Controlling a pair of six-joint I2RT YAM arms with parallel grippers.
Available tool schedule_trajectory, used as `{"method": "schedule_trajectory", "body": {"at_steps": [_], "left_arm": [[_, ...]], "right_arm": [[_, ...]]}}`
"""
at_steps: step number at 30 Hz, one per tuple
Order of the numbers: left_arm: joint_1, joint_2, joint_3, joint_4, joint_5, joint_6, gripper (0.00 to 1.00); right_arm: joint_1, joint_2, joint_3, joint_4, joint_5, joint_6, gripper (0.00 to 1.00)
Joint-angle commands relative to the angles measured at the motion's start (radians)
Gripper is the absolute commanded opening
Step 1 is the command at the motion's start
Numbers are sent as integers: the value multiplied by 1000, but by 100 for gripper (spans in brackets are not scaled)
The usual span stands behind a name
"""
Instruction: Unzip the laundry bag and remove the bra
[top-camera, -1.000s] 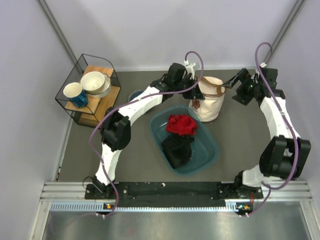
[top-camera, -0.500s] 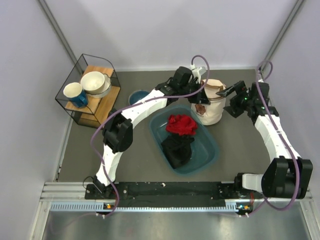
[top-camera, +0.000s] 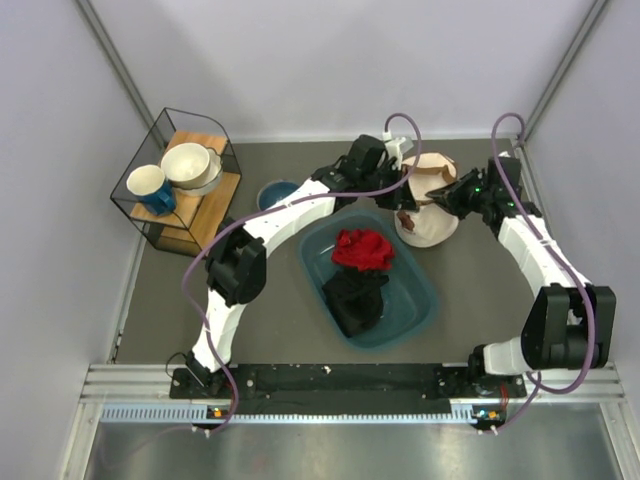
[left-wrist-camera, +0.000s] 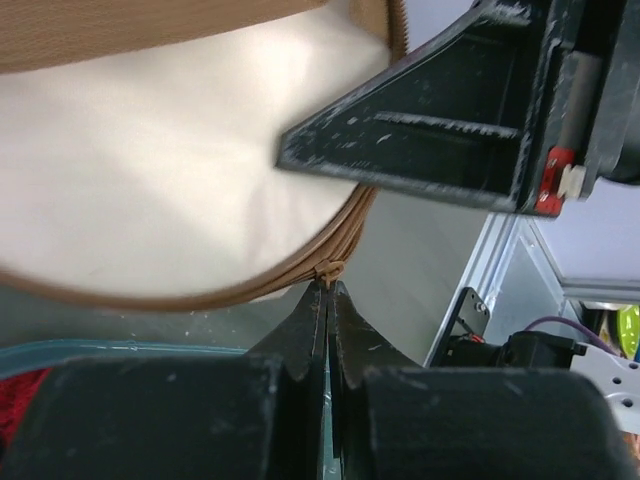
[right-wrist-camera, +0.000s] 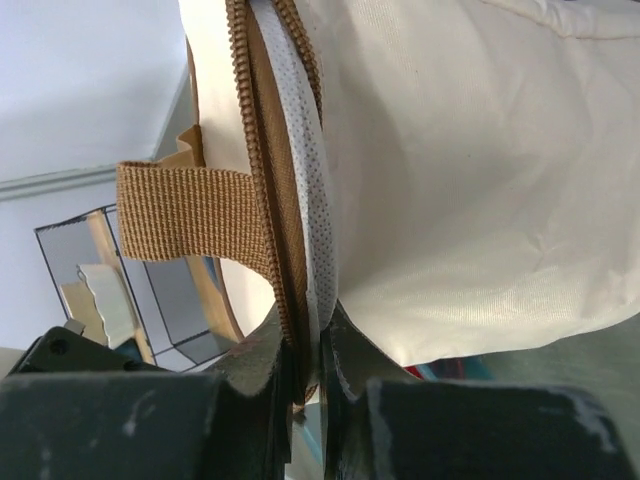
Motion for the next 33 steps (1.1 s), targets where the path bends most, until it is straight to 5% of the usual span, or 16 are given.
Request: {"method": "schedule_trajectory", "body": {"at_steps": [1, 10, 13, 15, 18, 19, 33], "left_arm": [[47, -43, 40, -20, 14, 63, 0], [131, -21, 52, -17, 26, 63, 0], [125, -21, 55, -7, 51, 49, 0], [114, -21, 60, -6, 55, 46, 0], [94, -24, 49, -4, 45, 40, 0], [88, -26, 40, 6, 48, 32, 0], [42, -38, 26, 46, 23, -17, 0]], "right_arm": [[-129, -33, 85, -12, -33, -144, 0], [-224, 131, 216, -78, -410, -343, 0], [-224, 151, 253, -110, -411, -359, 5], [-224, 134, 257, -138, -371, -357, 53], [-224, 60, 242, -186, -244, -347, 91], [-226, 37, 231, -193, -190, -334, 95], [-68, -256, -54, -129, 14, 10, 99]]}}
